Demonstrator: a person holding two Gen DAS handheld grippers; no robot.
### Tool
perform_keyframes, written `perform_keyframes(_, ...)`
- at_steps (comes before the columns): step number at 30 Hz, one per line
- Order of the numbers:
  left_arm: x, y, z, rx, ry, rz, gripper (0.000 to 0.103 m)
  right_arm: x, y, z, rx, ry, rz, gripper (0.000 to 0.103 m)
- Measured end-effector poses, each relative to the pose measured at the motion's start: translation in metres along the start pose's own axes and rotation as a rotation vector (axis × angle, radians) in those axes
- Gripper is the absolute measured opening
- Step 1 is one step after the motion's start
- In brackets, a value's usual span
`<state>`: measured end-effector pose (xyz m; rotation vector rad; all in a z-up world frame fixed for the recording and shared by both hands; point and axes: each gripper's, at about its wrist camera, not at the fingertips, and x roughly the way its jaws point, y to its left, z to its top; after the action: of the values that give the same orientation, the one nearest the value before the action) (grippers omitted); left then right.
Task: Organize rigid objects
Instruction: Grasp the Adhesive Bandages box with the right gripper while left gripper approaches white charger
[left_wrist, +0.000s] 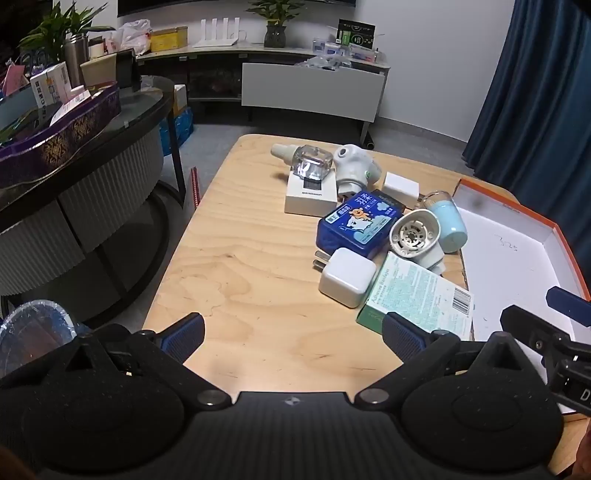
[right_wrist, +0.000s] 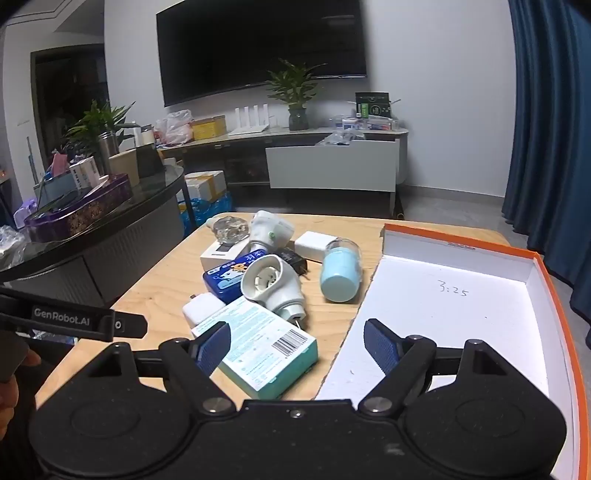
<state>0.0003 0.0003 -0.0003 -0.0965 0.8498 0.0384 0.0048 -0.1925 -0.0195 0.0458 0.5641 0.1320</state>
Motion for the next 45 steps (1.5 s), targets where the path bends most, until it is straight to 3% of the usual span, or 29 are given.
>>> perform_keyframes(3, 0.007, 0.006, 0.002, -0.024, 0.03, -0.015, 0.103, -0.001, 0.0, 0.001, 0.005, 0.002, 0.019, 0.094)
perform_keyframes(5, 0.007, 0.005, 0.002, -0.019, 0.016, -0.009, 0.103, -0.002, 0.0, 0.001, 0.003, -0.001, 0.022, 0.101)
perform_keyframes(18, 0.021, 0.011, 0.007, -0.019, 0.03, -0.031, 0.103, 0.019, 0.026, 0.003, -0.158, 0.061, 0.063, 0.102)
perform_keyframes(27, 0.025, 0.017, 0.01, -0.026, 0.027, -0.034, 0.103, 0.053, 0.03, 0.01, -0.273, 0.141, 0.135, 0.102)
perform_keyframes(31, 0.026, 0.023, 0.011, -0.036, 0.027, -0.032, 0.103, 0.082, 0.031, 0.017, -0.343, 0.222, 0.142, 0.102)
perform_keyframes(34, 0.028, 0.026, 0.013, -0.04, 0.029, -0.034, 0.103, 0.103, 0.03, 0.017, -0.348, 0.294, 0.184, 0.102)
perform_keyframes(38, 0.033, 0.028, 0.015, -0.037, 0.031, -0.038, 0.103, 0.118, 0.03, 0.017, -0.314, 0.369, 0.163, 0.101)
perform_keyframes(42, 0.041, 0.024, 0.018, -0.017, 0.032, -0.052, 0.103, 0.108, 0.028, 0.021, -0.24, 0.4, 0.167, 0.086)
perform_keyframes(45, 0.047, 0.018, 0.021, 0.002, 0.025, -0.07, 0.103, 0.095, 0.02, 0.017, -0.16, 0.395, 0.154, 0.085)
